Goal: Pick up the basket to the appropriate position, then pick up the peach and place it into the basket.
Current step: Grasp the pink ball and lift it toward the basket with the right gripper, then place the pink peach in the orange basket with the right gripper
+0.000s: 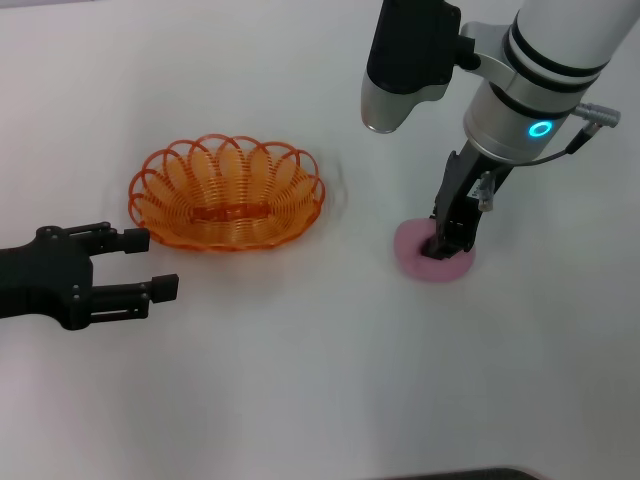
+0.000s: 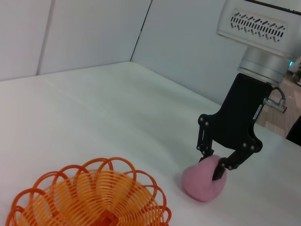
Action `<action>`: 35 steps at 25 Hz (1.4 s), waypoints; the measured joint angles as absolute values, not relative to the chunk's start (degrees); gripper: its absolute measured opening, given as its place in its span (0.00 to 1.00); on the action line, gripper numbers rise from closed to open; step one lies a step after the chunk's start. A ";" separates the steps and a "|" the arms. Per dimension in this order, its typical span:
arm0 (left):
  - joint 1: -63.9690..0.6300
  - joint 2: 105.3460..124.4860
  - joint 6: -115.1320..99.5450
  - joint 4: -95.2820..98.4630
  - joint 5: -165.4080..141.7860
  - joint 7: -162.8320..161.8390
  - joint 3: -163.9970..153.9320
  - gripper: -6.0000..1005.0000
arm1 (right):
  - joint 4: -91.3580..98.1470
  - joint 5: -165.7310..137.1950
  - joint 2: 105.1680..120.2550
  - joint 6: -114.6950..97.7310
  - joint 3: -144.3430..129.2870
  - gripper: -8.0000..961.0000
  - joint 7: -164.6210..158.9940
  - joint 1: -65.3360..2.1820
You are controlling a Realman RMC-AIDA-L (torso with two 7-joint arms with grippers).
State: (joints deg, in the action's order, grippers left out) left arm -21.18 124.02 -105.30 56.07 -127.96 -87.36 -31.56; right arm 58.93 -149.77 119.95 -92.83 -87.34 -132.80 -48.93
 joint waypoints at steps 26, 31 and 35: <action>-21.16 123.93 -105.78 55.70 -128.42 -87.36 -31.56 0.78 | 58.23 -135.81 120.14 -86.53 -72.88 0.10 -126.25 -56.31; -21.41 123.92 -105.73 55.49 -128.42 -87.37 -31.55 0.78 | 47.89 -133.63 120.27 -76.94 -78.29 0.07 -126.48 -60.65; -21.49 123.92 -105.57 54.94 -128.42 -87.36 -31.55 0.78 | 42.97 -130.00 120.42 -72.00 -81.98 0.06 -126.48 -62.16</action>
State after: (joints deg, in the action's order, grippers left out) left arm -21.49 123.92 -105.57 54.94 -128.42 -87.36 -31.55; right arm 42.97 -130.00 120.42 -72.00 -81.98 -126.48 -62.16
